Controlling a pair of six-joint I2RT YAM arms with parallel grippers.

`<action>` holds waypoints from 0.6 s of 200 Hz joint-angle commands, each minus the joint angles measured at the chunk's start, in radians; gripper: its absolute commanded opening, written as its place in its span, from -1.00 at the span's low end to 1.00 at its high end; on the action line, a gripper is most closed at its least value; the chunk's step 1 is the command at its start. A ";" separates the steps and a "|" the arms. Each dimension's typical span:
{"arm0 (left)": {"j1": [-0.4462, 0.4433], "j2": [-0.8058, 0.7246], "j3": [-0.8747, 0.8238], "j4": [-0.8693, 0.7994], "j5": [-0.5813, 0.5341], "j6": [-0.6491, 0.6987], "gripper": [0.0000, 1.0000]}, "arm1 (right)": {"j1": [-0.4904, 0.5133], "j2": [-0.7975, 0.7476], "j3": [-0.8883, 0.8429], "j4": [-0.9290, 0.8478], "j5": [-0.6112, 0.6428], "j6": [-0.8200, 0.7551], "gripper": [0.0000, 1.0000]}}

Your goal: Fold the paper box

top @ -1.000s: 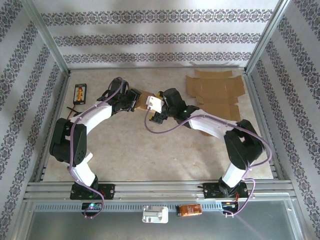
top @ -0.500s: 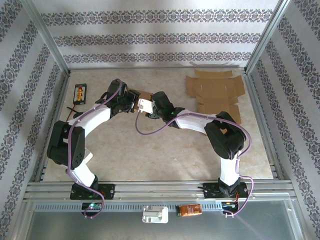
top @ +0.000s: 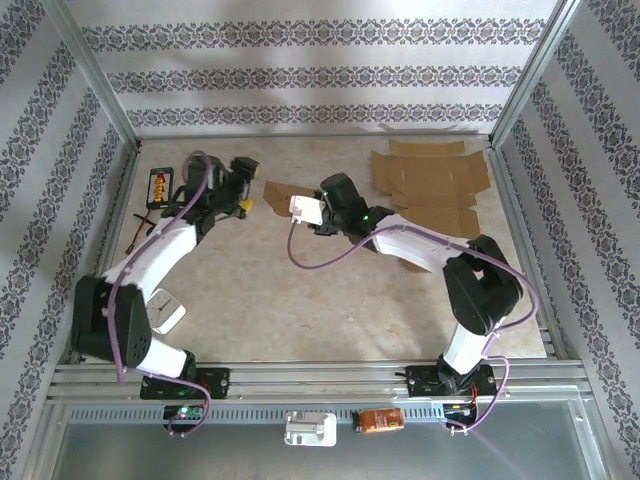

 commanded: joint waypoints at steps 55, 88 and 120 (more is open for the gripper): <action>0.036 -0.396 -0.147 0.091 -0.060 1.005 0.75 | 0.057 0.281 0.809 -1.355 0.057 -0.059 -0.32; 0.042 -0.460 -0.200 0.049 0.125 1.138 0.77 | 0.099 0.422 1.057 -1.575 -0.033 -0.048 -0.26; 0.044 -0.471 -0.198 -0.032 0.237 1.195 0.76 | 0.100 0.527 1.187 -1.598 -0.050 -0.063 -0.24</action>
